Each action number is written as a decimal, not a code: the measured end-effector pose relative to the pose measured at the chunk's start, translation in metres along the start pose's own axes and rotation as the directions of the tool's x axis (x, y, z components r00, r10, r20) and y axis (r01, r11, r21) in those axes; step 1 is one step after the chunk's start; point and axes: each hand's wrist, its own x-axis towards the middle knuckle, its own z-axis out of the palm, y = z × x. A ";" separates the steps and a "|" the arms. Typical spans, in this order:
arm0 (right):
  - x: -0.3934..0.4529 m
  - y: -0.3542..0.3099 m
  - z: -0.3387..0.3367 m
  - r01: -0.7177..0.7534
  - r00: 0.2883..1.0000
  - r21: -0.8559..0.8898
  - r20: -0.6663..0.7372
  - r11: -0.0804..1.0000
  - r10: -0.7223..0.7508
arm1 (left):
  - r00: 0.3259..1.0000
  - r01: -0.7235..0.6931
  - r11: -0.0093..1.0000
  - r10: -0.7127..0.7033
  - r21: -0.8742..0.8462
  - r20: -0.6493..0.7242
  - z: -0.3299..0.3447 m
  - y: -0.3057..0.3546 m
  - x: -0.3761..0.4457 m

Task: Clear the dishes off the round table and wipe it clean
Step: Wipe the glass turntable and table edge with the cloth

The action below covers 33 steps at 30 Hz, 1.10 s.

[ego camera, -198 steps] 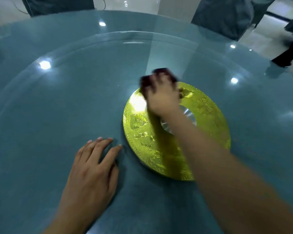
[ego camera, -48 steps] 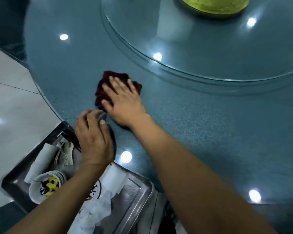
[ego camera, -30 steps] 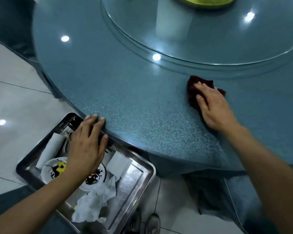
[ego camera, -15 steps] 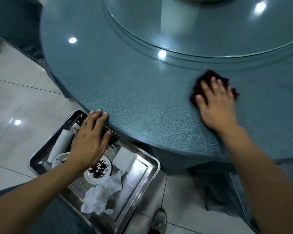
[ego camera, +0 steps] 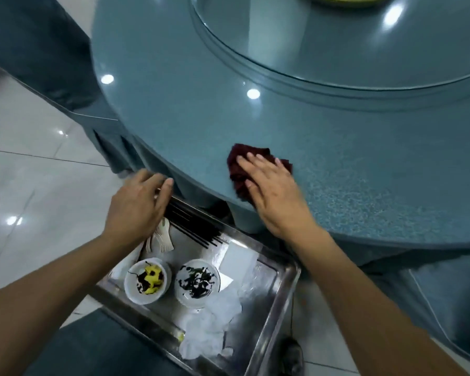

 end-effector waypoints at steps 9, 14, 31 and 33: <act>-0.043 0.076 -0.036 -0.637 0.769 -0.178 -0.217 0.750 0.601 | 0.875 -0.445 0.893 0.416 0.073 0.248 0.016 -0.074 0.051; 0.034 -0.064 0.053 -0.380 0.924 -0.261 -0.142 0.887 0.354 | 0.840 -0.470 0.882 0.445 0.009 0.311 0.017 -0.080 0.051; -0.075 0.053 -0.019 -0.830 0.551 -0.120 -0.327 0.544 0.768 | 0.819 -0.405 0.913 0.334 0.057 0.467 -0.011 -0.098 0.076; -0.061 0.040 -0.013 -0.870 0.485 -0.097 -0.337 0.483 0.807 | 0.811 -0.401 0.914 0.323 0.063 0.487 -0.014 -0.093 0.077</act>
